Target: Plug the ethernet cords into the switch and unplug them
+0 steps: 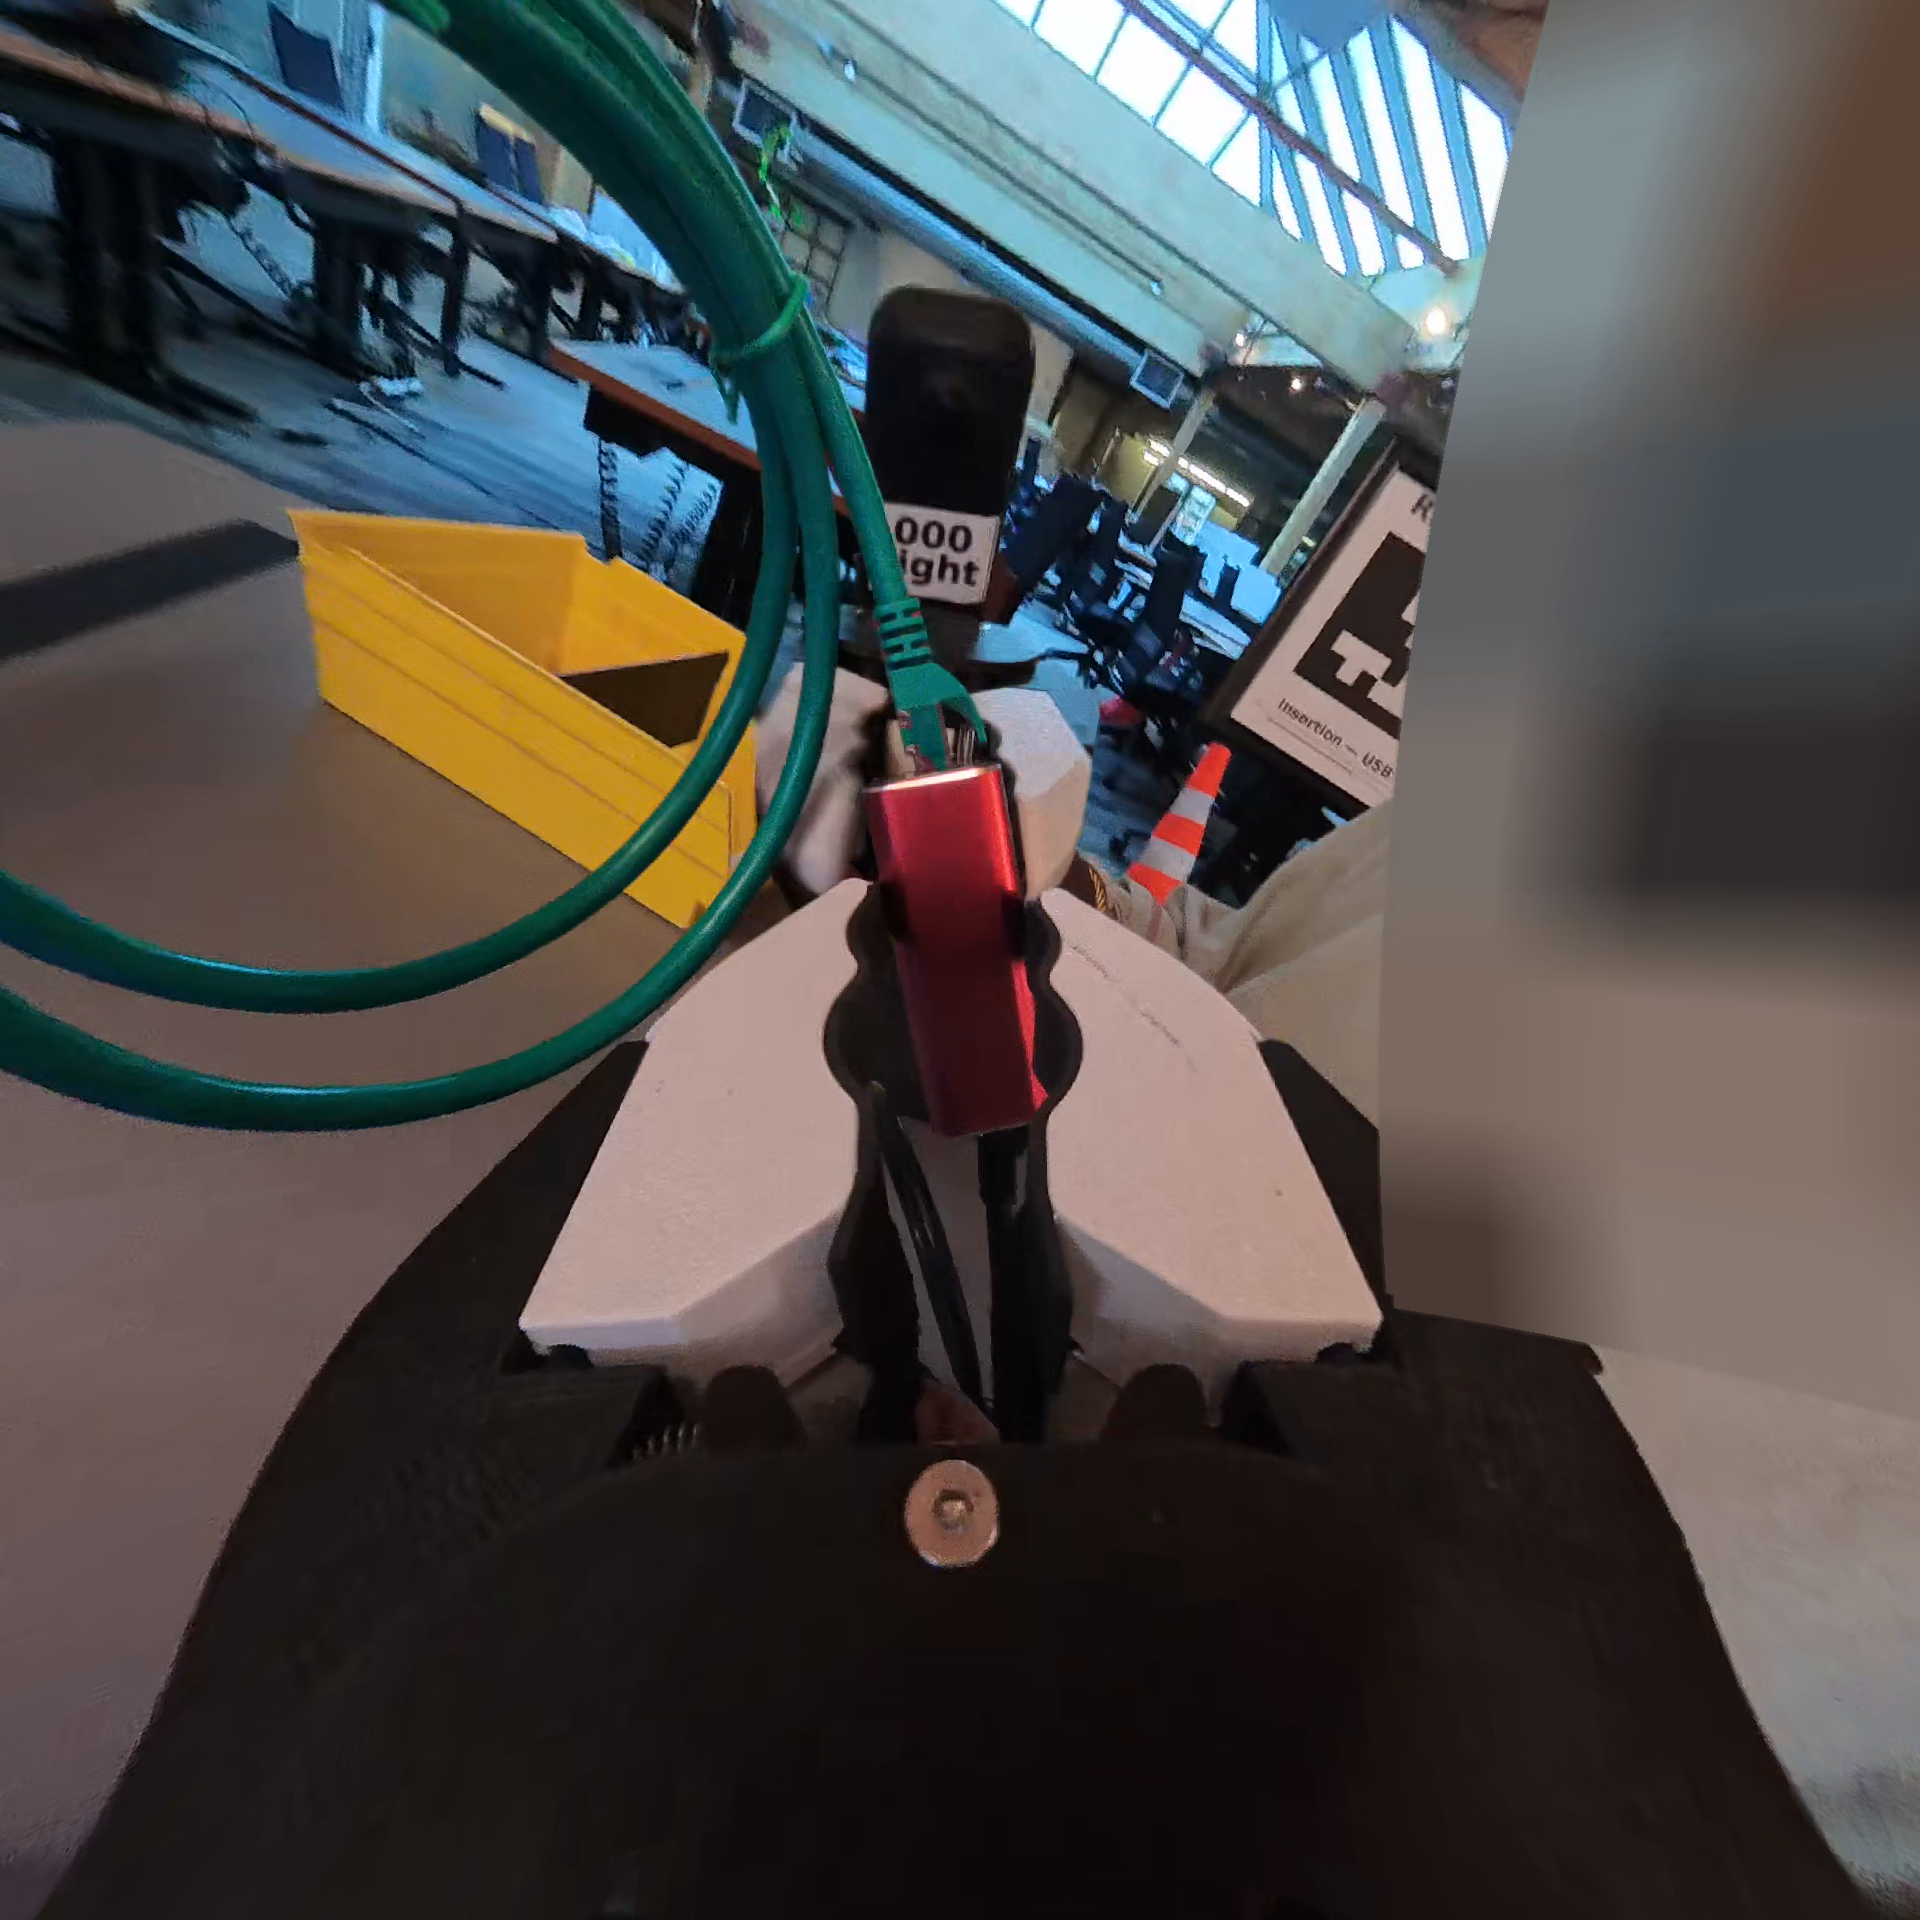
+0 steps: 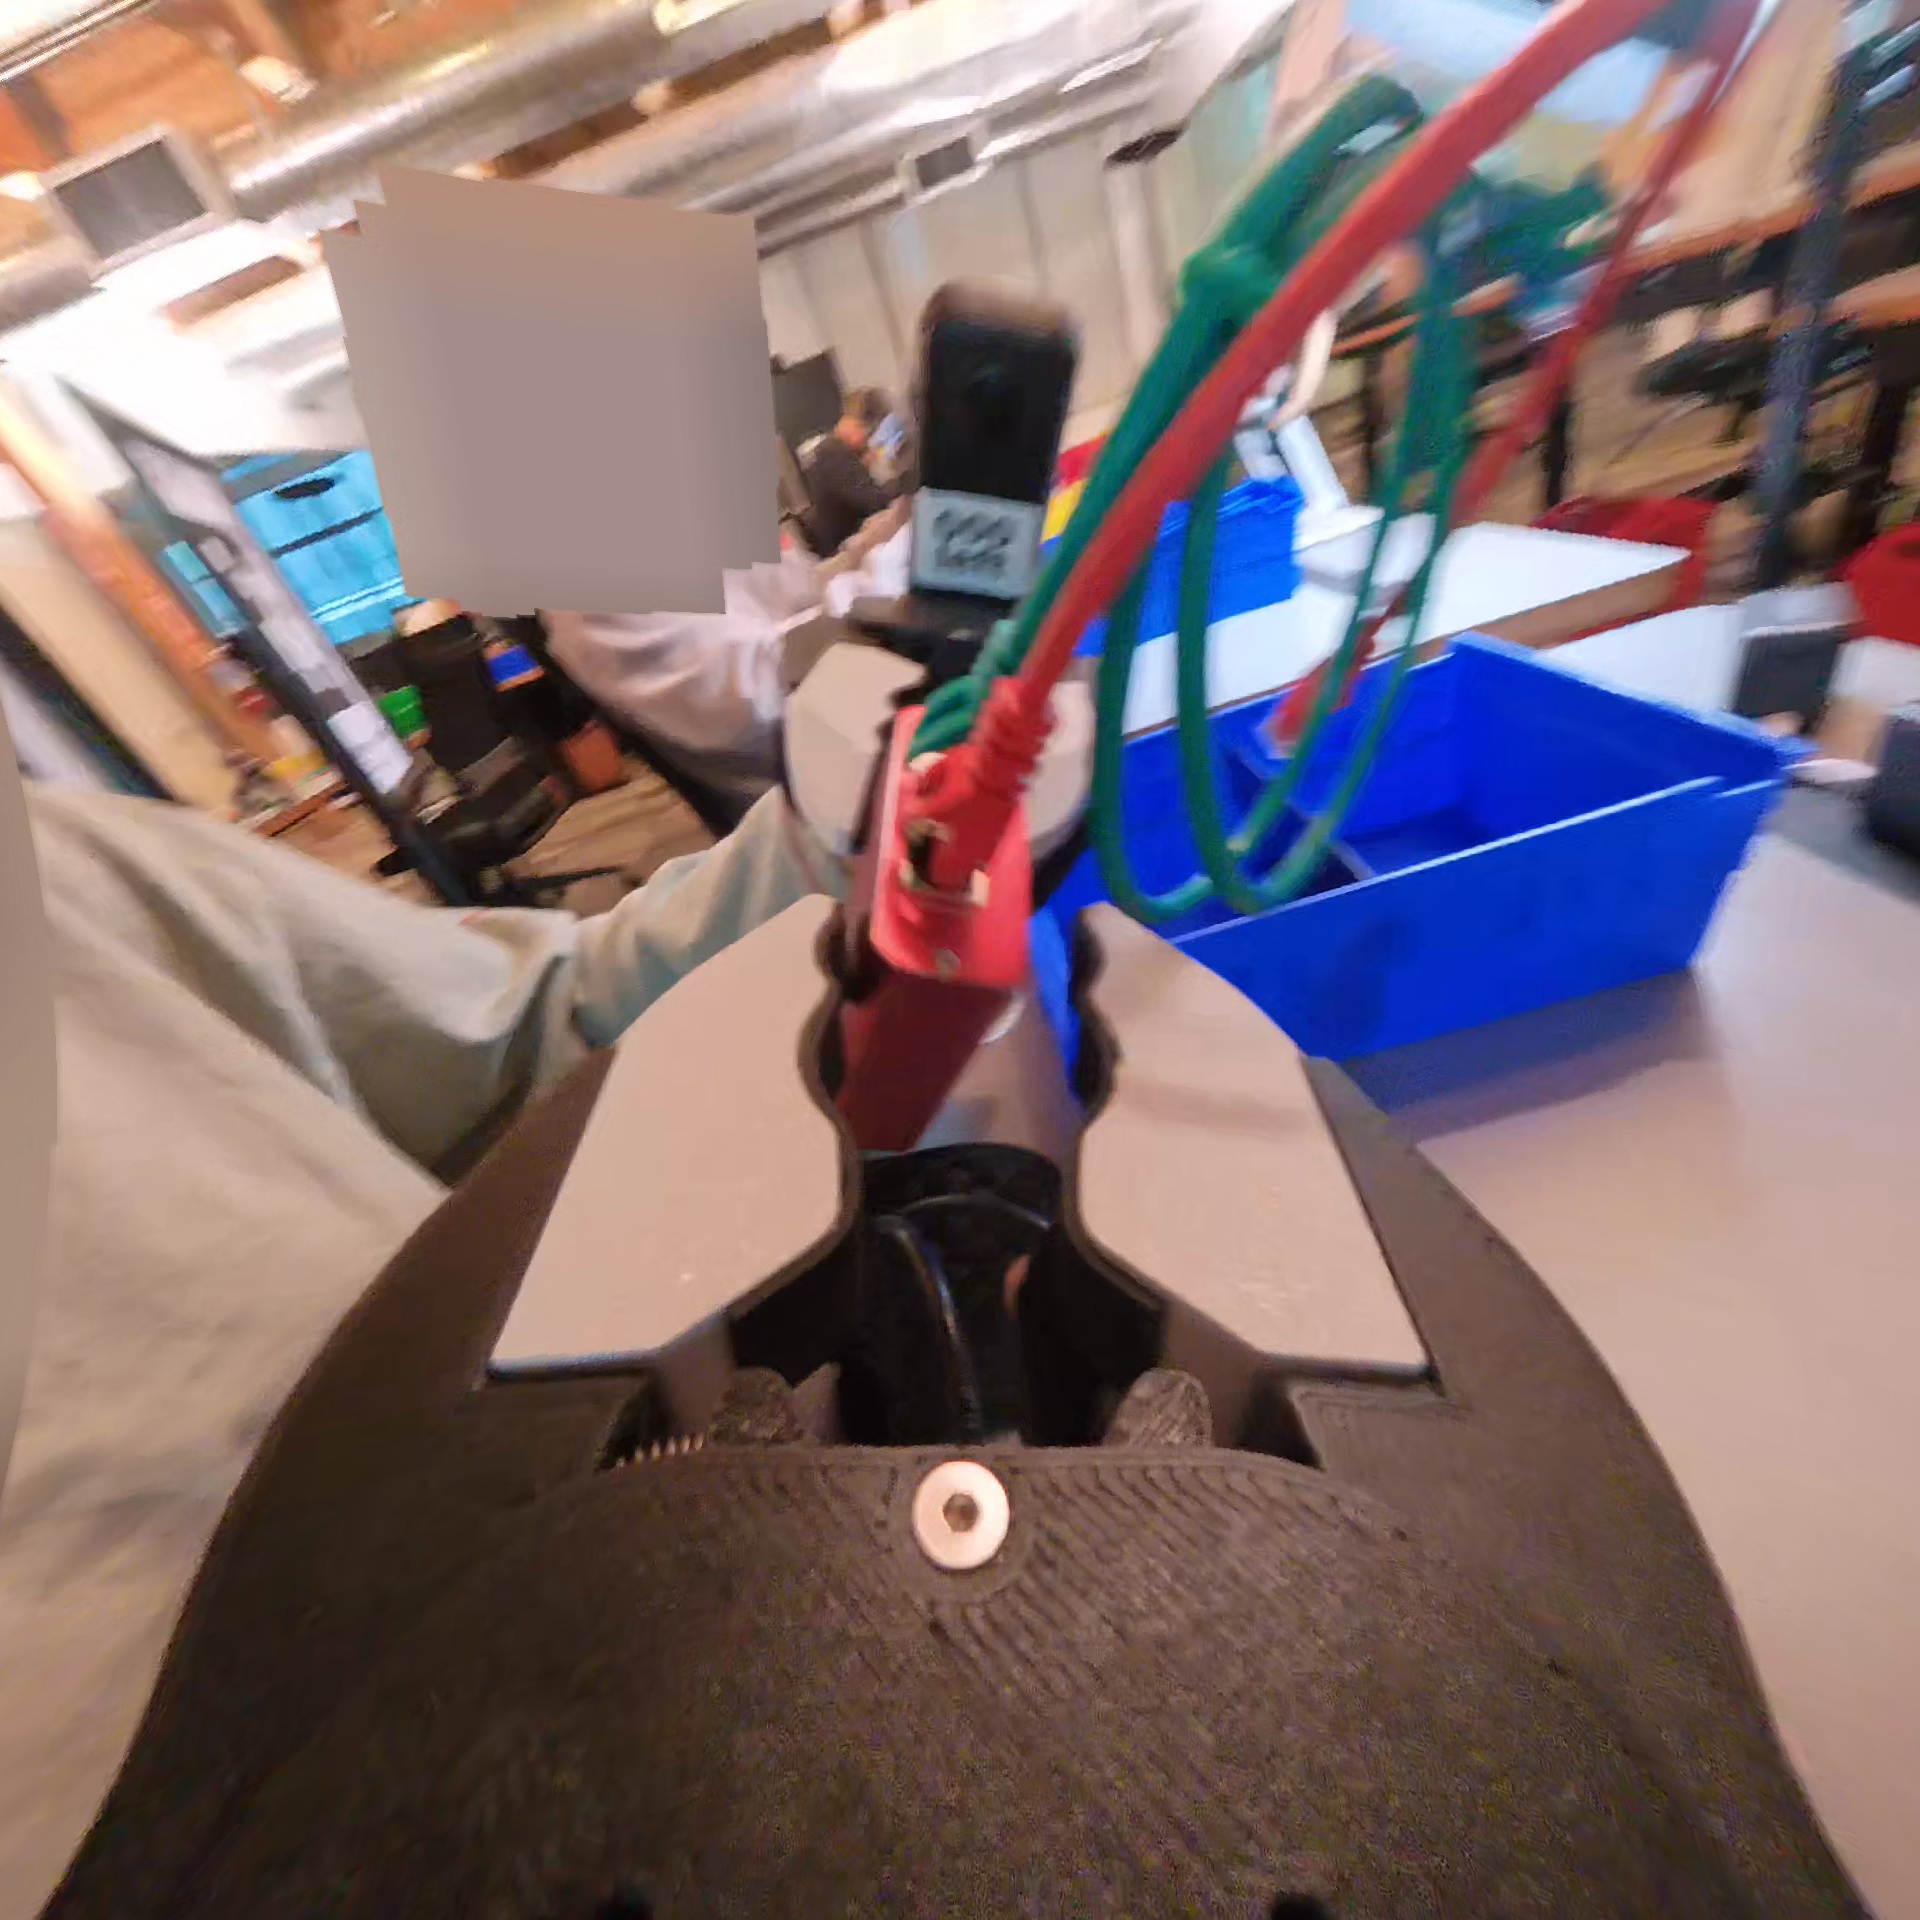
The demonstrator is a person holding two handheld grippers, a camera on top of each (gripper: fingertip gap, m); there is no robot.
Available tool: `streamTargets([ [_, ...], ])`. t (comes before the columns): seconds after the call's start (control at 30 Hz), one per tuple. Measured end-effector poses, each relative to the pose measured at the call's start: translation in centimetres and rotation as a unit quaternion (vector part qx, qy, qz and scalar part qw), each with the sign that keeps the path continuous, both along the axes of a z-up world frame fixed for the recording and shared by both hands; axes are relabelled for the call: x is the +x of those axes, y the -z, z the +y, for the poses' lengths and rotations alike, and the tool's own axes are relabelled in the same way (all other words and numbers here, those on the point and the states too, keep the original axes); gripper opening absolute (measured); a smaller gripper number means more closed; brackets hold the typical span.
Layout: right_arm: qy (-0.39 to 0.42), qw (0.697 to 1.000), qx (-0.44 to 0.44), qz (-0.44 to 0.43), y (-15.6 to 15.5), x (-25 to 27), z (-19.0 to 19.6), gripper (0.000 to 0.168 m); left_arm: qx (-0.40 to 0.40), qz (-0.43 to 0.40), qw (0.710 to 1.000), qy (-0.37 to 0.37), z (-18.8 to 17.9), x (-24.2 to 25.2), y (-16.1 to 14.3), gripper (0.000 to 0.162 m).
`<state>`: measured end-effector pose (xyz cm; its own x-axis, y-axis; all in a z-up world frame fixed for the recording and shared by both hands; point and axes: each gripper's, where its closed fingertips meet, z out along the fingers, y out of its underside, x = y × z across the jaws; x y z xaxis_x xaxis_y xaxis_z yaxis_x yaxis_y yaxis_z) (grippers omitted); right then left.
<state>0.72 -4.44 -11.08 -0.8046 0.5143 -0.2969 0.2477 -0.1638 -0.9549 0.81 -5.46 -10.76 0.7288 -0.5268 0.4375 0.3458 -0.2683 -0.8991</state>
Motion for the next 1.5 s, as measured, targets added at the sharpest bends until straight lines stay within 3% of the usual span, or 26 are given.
streamTargets([
  [0.03,-0.019,1.000,0.000,-0.010,0.3,0.3,-0.5,0.032,-0.003,0.001,1.000,0.007,0.2,0.2,0.2,0.025],
  [0.13,0.016,0.999,-0.031,-0.002,0.5,0.0,0.2,0.029,0.000,0.034,0.999,-0.036,1.1,-0.7,0.6,0.024],
  [0.17,0.042,0.998,-0.051,-0.001,0.5,-0.5,0.8,0.028,0.002,0.080,0.993,-0.091,1.7,-1.7,0.8,0.040],
  [0.2,0.072,0.995,-0.076,-0.002,0.6,-0.9,1.7,0.027,0.008,0.140,0.978,-0.156,1.9,-2.8,0.8,0.071],
  [0.23,0.104,0.989,-0.104,-0.002,0.6,-1.5,2.7,0.027,0.016,0.211,0.950,-0.230,1.9,-4.0,0.7,0.097],
  [0.3,0.156,0.975,-0.159,0.000,0.4,-2.2,4.6,0.027,0.050,0.347,0.860,-0.370,1.2,-5.4,-0.3,0.120],
  [0.33,0.175,0.966,-0.188,0.003,0.3,-2.4,5.3,0.028,0.069,0.382,0.824,-0.412,1.0,-5.0,-0.6,0.120],
  [0.4,0.199,0.949,-0.246,0.008,-0.2,-2.8,6.0,0.028,0.082,0.395,0.801,-0.442,2.0,-3.1,0.5,0.119],
  [0.53,0.186,0.938,-0.293,-0.010,-0.5,-2.7,4.9,0.027,0.038,0.496,0.726,-0.475,3.3,-3.8,3.5,0.112],
  [0.63,0.159,0.943,-0.290,-0.036,0.0,-2.2,2.9,0.027,0.041,0.462,0.759,-0.457,3.6,-3.1,3.7,0.092],
  [0.7,0.154,0.945,-0.286,-0.044,0.4,-2.0,2.1,0.028,0.035,0.485,0.761,-0.430,3.6,-2.6,4.4,0.075],
  [0.87,0.133,0.951,-0.267,-0.076,1.7,-1.5,1.1,0.028,0.048,0.492,0.766,-0.410,2.6,-2.0,5.2,0.073],
  [0.93,0.103,0.966,-0.216,-0.097,2.3,-1.0,0.5,0.030,0.071,0.457,0.795,-0.393,2.2,-1.3,5.3,0.073],
  [1.0,0.059,0.979,-0.157,-0.113,2.4,0.0,0.1,0.044,0.096,0.407,0.828,-0.374,1.8,-0.6,5.4,0.073],
  [1.03,0.044,0.983,-0.131,-0.121,2.3,0.5,0.2,0.057,0.112,0.395,0.837,-0.363,1.5,-0.2,5.4,0.072],
  [1.13,0.010,0.988,-0.046,-0.144,1.6,2.1,1.5,0.073,0.128,0.360,0.862,-0.334,1.1,0.5,6.2,0.072],
  [1.27,-0.007,0.984,0.000,-0.179,0.6,3.3,3.1,0.062,0.174,0.315,0.882,-0.303,1.2,2.1,6.5,0.072],
  [1.5,-0.044,0.953,0.055,-0.294,3.1,4.0,2.9,0.038,0.186,0.358,0.868,-0.290,1.8,3.7,7.3,0.072],
])
